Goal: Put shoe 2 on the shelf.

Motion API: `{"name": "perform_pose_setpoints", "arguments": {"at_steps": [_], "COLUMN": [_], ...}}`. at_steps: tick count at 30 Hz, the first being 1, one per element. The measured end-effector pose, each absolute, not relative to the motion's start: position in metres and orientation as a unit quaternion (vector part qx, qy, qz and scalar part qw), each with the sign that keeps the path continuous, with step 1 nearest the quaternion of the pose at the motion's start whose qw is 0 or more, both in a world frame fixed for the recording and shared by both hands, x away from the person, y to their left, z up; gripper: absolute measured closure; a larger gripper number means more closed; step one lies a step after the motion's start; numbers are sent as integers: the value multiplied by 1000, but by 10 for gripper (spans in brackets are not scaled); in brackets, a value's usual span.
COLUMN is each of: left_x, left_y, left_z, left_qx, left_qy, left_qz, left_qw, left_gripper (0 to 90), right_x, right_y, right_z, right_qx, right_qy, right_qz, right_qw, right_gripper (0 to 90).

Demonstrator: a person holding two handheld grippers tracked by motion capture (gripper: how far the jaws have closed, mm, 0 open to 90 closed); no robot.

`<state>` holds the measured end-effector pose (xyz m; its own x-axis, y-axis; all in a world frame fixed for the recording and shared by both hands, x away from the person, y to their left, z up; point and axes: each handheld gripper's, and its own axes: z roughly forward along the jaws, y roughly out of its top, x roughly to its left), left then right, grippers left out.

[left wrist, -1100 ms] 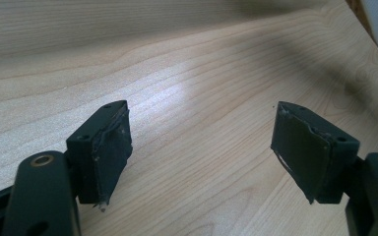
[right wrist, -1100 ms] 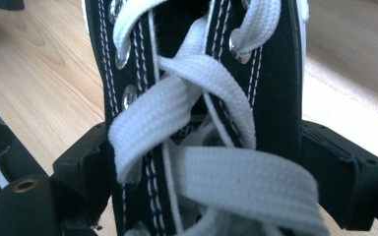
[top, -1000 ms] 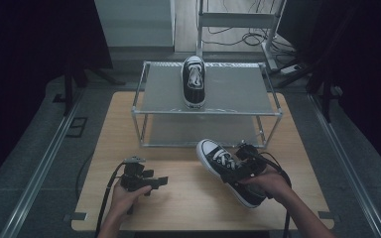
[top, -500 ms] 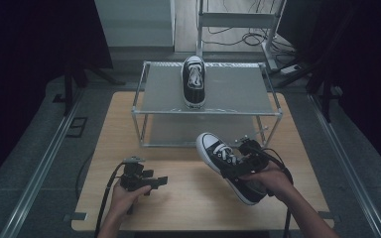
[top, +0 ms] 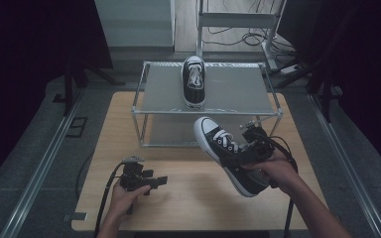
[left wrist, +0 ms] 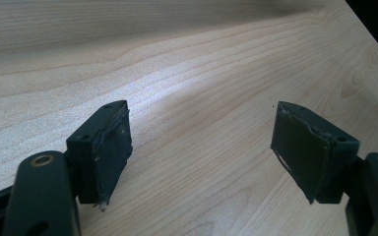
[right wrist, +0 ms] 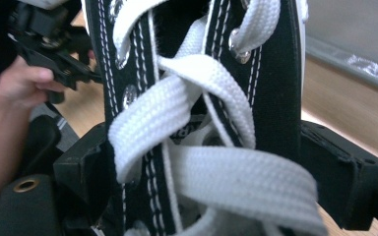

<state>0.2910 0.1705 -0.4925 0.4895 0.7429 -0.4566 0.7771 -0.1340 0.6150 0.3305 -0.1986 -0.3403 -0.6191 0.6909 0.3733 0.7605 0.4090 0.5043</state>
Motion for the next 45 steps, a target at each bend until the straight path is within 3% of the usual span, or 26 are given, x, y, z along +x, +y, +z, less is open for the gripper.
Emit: {"name": "perform_pose_setpoints", "arguments": {"at_steps": [45], "left_x": [292], "left_y": [173], "left_z": [-494], "left_qx": [751], "left_qy": [507], "left_qz": [-28], "left_qw": [422], "left_gripper": [234], "right_x": [376], "right_y": [-205], "right_z": [-278], "right_qx": [-483], "right_qy": [-800], "right_qz": [-356], "right_qw": [18], "right_gripper": [149]}}
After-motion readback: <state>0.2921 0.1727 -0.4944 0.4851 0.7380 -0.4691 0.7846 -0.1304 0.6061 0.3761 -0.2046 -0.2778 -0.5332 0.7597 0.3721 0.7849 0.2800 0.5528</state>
